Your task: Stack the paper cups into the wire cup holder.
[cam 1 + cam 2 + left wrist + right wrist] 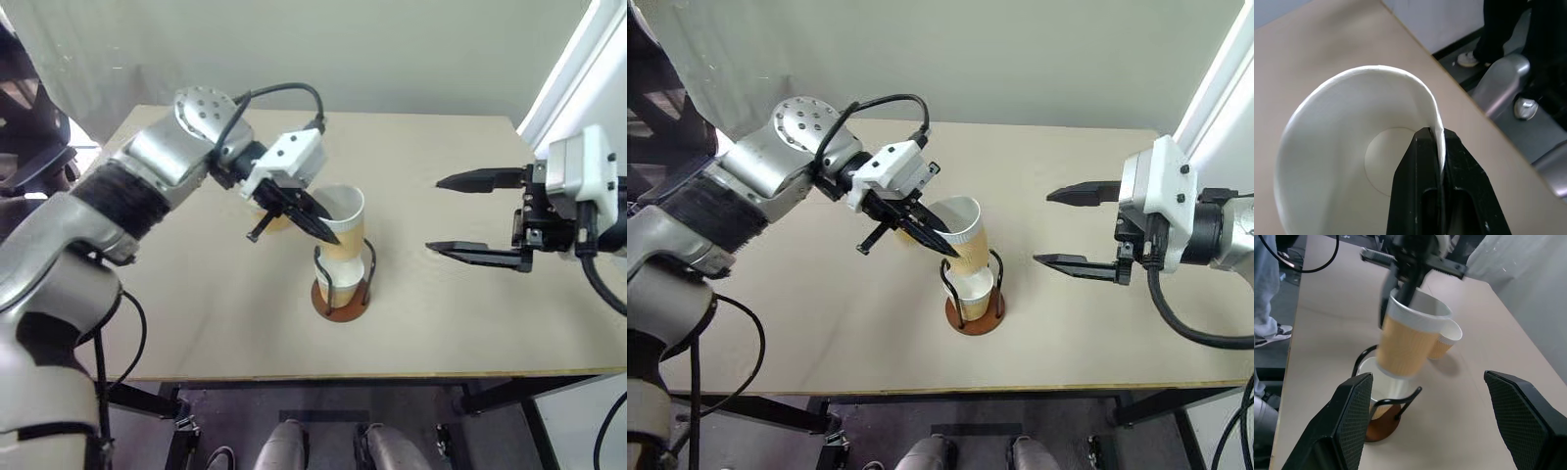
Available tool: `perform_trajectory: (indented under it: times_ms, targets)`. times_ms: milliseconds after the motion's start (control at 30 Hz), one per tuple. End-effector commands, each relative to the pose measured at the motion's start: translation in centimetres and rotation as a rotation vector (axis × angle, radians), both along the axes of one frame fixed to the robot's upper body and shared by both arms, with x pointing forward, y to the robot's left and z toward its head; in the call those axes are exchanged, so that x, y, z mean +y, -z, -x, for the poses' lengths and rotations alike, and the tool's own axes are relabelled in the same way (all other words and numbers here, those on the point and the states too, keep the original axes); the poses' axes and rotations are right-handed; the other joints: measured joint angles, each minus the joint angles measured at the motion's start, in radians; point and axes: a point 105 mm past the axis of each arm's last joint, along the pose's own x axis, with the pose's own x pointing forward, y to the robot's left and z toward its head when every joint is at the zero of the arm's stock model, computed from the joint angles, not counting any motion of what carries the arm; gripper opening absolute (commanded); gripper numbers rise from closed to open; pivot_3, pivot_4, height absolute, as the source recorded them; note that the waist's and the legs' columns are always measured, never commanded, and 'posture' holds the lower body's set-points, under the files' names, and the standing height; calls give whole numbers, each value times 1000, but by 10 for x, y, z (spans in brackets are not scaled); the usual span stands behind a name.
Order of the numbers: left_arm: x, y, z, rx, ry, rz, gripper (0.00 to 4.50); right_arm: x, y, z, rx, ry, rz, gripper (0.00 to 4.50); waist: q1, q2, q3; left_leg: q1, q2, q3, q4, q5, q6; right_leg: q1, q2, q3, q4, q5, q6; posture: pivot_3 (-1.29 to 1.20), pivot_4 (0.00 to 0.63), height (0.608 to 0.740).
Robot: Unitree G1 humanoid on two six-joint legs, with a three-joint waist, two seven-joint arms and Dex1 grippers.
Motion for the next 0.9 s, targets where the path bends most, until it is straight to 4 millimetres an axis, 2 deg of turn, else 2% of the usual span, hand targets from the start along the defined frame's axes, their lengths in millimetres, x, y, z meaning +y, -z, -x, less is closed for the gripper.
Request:
perform_trajectory:
  times_ms: [33,333,700,900]
  targets:
    - [-3,-13,7,-25,69,6,46,-4,-9,6,-60,47,3,3763,0,0,0,0,0,0,1,-1,1,0,0,0,-1,1,1,0,150,740]
    - [-7,1,19,49,130,-30,46,-5,-4,8,-64,90,5,3763,2,1,1,-2,-1,3,8,-4,5,4,0,1,-5,2,6,0,150,740]
    - [-12,14,3,-1,118,-43,46,-3,-4,10,-67,90,-5,3763,6,1,1,-1,-2,3,10,-4,6,6,-1,2,-5,3,8,0,150,740]
    - [-8,19,0,2,97,-81,46,-3,-3,11,-64,97,-7,3763,6,1,1,-2,-2,3,10,-5,6,5,-1,2,-6,4,8,0,150,740]
